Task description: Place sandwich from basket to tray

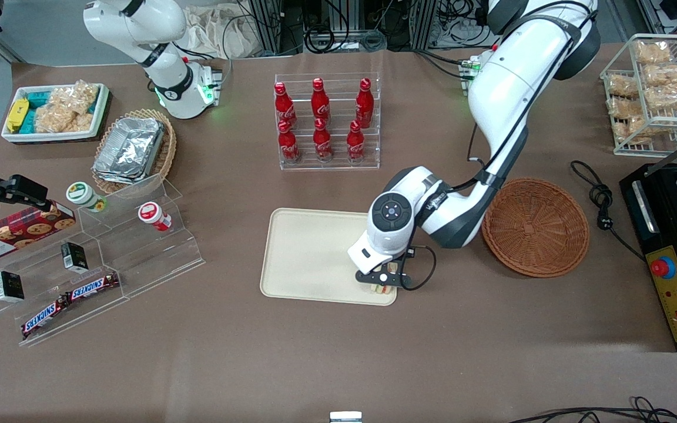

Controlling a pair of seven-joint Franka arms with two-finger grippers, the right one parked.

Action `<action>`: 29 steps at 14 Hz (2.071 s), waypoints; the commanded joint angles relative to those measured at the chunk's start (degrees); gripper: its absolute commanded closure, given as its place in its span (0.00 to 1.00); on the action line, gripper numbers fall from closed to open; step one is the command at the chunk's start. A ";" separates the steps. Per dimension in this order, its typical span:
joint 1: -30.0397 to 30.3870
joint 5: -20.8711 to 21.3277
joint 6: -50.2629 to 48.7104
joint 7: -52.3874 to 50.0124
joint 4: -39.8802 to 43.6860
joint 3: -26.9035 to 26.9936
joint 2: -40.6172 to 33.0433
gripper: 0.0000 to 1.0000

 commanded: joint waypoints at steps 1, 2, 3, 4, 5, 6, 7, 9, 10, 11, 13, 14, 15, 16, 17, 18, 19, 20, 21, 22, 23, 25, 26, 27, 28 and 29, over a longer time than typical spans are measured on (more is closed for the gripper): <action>-0.69 1.05 -0.25 -2.20 2.18 0.33 1.55 1.00; -1.04 1.14 0.09 -3.94 2.18 0.33 1.90 0.77; -1.21 1.22 1.32 -4.31 2.09 0.33 1.91 0.24; -1.22 1.14 1.59 -4.40 2.09 0.33 1.82 0.01; -1.13 1.05 1.68 -4.58 2.17 0.33 1.73 0.00; -0.95 1.05 1.59 -4.66 2.18 0.33 1.38 0.00; -0.69 0.96 1.59 -4.75 2.18 0.33 0.95 0.00; -0.34 0.70 1.33 -4.67 2.26 0.33 -0.11 0.00; -0.25 0.70 0.98 -4.32 2.26 0.41 -0.98 0.00; 1.14 0.44 0.72 -4.31 2.09 0.33 -2.73 0.00; 3.61 0.43 -3.30 -4.05 1.21 0.33 -6.86 0.00; 4.92 0.43 -7.33 -3.79 1.12 0.33 -9.23 0.00; 6.59 0.43 -11.03 -3.87 0.34 0.24 -11.52 0.00; 7.39 0.61 -13.15 -3.79 -1.06 0.33 -14.15 0.00; 8.44 0.43 -13.70 -3.87 -3.34 0.33 -16.96 0.00; 11.06 0.52 -13.27 -3.70 -7.36 0.24 -19.95 0.00; 13.52 0.43 -12.48 -3.26 -12.63 -0.02 -24.50 0.00; 15.12 0.26 -10.82 -2.48 -17.99 -0.03 -29.51 0.00; 16.70 -0.79 -8.71 -1.25 -23.43 -0.03 -34.69 0.00; 18.89 -3.41 -6.60 -0.02 -27.75 -0.03 -39.01 0.00; 20.65 -5.96 -5.62 1.99 -30.58 0.06 -42.79 0.00; 23.64 -9.05 -6.49 7.00 -31.66 0.41 -46.24 0.00; 26.27 -10.80 -6.84 9.72 -31.31 0.41 -46.86 0.00; 28.56 -12.82 -7.11 13.14 -30.35 0.41 -47.31 0.00; 30.84 -14.06 -8.33 17.01 -29.13 0.41 -47.40 0.00; 33.47 -14.24 -11.04 20.18 -26.68 0.41 -47.31 0.00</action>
